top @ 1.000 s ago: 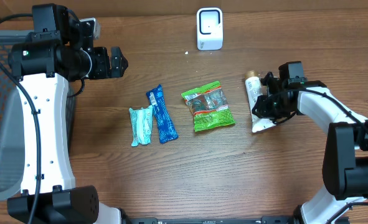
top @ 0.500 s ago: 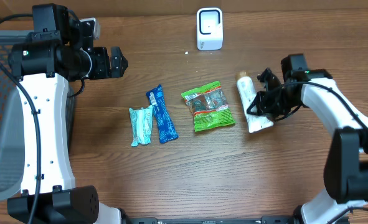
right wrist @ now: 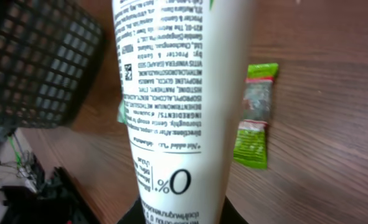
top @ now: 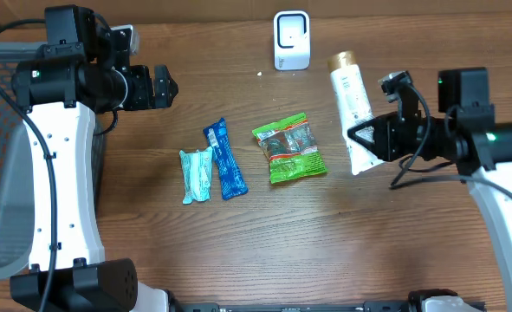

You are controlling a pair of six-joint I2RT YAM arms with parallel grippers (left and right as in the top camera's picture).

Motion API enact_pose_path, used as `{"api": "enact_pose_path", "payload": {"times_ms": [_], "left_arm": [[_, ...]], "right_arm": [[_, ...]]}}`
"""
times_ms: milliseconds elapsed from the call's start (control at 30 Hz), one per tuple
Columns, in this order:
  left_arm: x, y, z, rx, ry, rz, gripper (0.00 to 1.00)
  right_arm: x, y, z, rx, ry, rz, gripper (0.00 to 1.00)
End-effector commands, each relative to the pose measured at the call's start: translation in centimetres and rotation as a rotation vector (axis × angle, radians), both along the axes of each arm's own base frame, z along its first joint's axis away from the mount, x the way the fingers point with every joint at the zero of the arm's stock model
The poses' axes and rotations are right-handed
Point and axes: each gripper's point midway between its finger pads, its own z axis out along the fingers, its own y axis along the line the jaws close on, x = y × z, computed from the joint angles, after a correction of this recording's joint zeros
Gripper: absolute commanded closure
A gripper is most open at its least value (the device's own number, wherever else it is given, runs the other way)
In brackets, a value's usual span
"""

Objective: Scan the item barcode
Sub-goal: 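Lift the white tube and carry it up to the white scanner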

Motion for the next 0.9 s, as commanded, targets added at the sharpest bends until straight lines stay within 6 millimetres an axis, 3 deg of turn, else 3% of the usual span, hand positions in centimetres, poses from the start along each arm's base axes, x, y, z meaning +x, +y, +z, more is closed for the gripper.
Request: {"api": "enact_pose_path", "payload": {"times_ms": [0,200,367,667,867], "left_arm": [[0.2,-0.3,0.0,-0.005,-0.006,-0.024,0.0],[0.2,-0.3,0.0,-0.005,-0.006,-0.024,0.0],[0.2,-0.3,0.0,-0.004,-0.006,-0.024,0.0],[0.2,-0.3,0.0,-0.005,-0.006,-0.024,0.0],[0.2,-0.3,0.0,-0.005,-0.006,-0.024,0.0]], "right_arm": [[-0.4,0.9,4.1,0.103,-0.02,-0.024,0.96],[-0.1,1.8,6.6,0.15,-0.018,-0.054,0.96],[1.4,3.0,6.8,0.188,0.004,-0.084,0.96],[3.9,5.6,4.6,0.177,0.02,-0.06,0.96],[5.5,6.6,2.0,0.073,0.012,-0.104,0.96]]}}
